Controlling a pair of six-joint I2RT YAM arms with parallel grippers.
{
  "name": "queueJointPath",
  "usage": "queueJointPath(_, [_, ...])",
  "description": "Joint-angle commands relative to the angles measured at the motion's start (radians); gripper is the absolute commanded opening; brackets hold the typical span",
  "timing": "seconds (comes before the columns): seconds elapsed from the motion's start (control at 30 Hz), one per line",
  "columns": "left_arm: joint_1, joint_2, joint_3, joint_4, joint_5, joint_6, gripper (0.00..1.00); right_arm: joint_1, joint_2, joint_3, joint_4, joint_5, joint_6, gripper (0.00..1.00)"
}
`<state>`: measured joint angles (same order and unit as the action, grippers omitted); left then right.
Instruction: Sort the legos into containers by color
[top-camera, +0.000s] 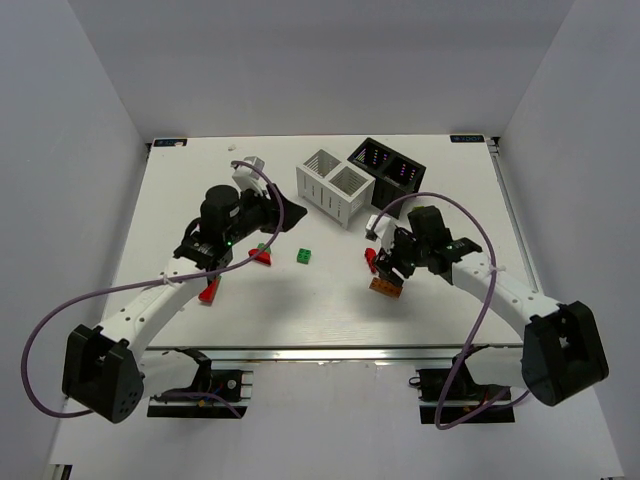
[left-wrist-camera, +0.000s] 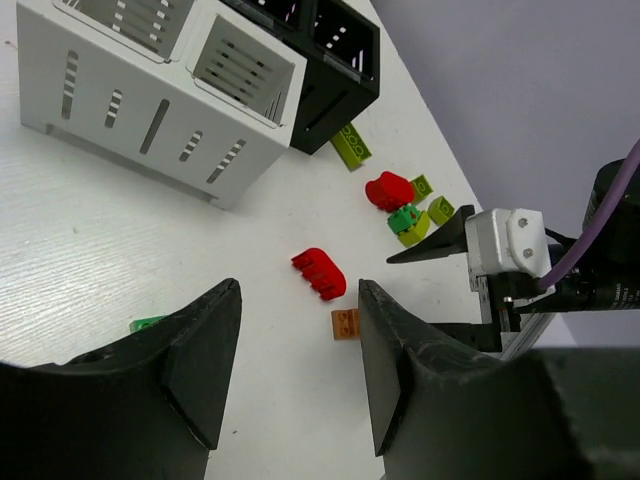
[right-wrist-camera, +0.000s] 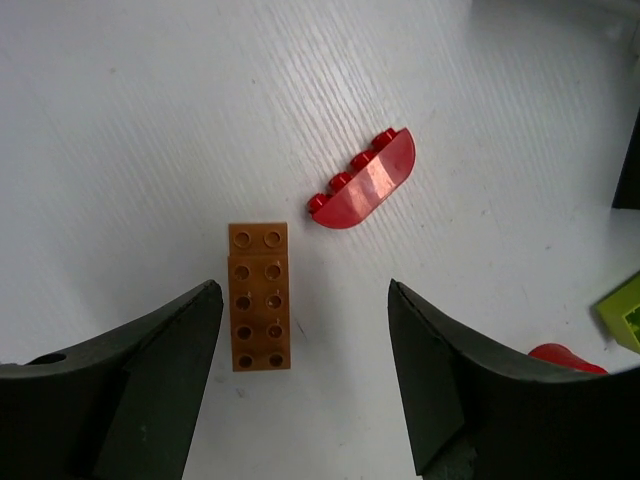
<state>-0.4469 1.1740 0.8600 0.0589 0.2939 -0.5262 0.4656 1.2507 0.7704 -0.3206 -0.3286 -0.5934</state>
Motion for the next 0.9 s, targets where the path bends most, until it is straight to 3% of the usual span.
queueJointPath(0.0, [-0.012,0.009,0.043,-0.037,-0.022,0.028,0.6,0.027,0.035,0.046,-0.087,0.082,-0.068,0.73])
queueJointPath(0.07, [-0.015,0.01,0.042,-0.037,-0.024,0.031,0.6,0.041,0.058,0.047,-0.11,0.123,-0.077,0.74])
queueJointPath(0.23, [-0.029,0.009,0.047,-0.041,-0.018,0.029,0.6,0.071,0.128,0.056,-0.126,0.186,-0.065,0.9])
queueJointPath(0.87, [-0.053,-0.002,0.043,-0.036,-0.018,0.034,0.61,0.082,0.208,0.047,-0.16,0.2,-0.083,0.83])
